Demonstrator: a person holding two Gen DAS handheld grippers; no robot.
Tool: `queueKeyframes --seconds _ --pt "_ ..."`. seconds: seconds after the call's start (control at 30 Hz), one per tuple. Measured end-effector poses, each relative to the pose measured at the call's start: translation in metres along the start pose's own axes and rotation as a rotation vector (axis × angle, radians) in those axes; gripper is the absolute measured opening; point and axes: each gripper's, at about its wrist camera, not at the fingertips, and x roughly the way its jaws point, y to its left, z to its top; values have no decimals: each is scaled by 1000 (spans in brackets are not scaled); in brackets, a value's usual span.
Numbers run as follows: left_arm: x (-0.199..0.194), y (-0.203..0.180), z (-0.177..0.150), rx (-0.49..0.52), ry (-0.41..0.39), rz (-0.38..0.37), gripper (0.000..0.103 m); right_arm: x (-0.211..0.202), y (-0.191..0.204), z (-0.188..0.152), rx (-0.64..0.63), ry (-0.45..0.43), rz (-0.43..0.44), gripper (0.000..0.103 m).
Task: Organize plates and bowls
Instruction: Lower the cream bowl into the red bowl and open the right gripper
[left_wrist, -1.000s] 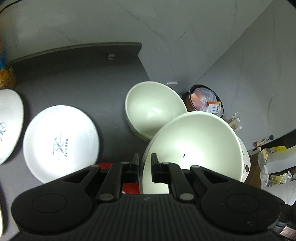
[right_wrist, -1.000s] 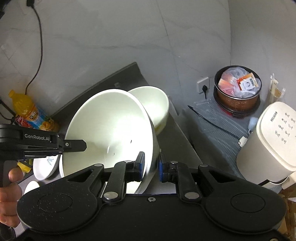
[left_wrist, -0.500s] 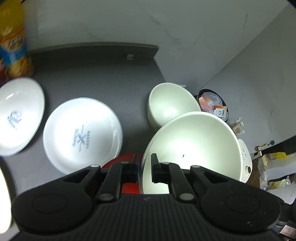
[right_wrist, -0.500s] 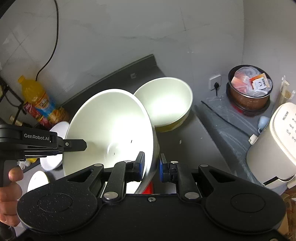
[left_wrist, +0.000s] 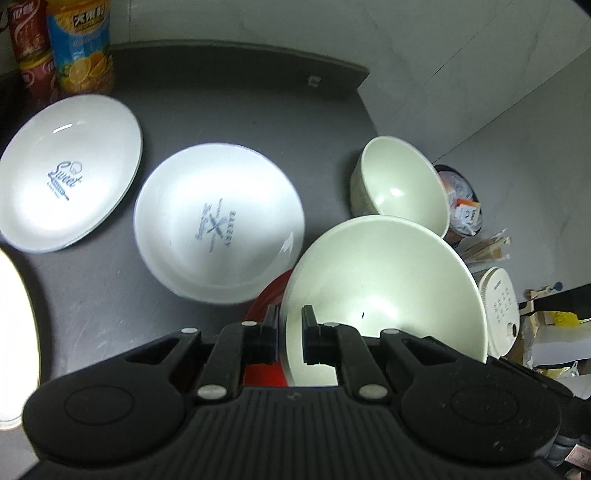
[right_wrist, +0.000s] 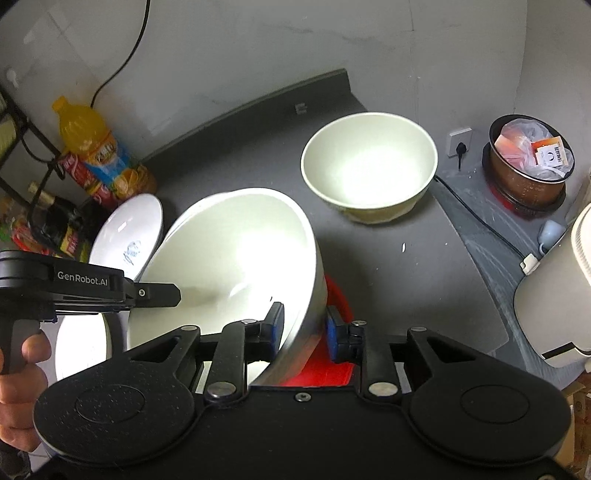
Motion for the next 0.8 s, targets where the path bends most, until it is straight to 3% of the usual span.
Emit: queueKeyframes --seconds 0.33,0.57,0.8 --pt "16 9 -9 -3 46 24 9 17 4 -12 -36 56 -20 27" --pt "25 6 -13 35 44 66 10 31 2 -15 -44 95 -40 18" --pt "27 1 -10 35 69 86 12 40 -2 -16 -35 113 -56 16"
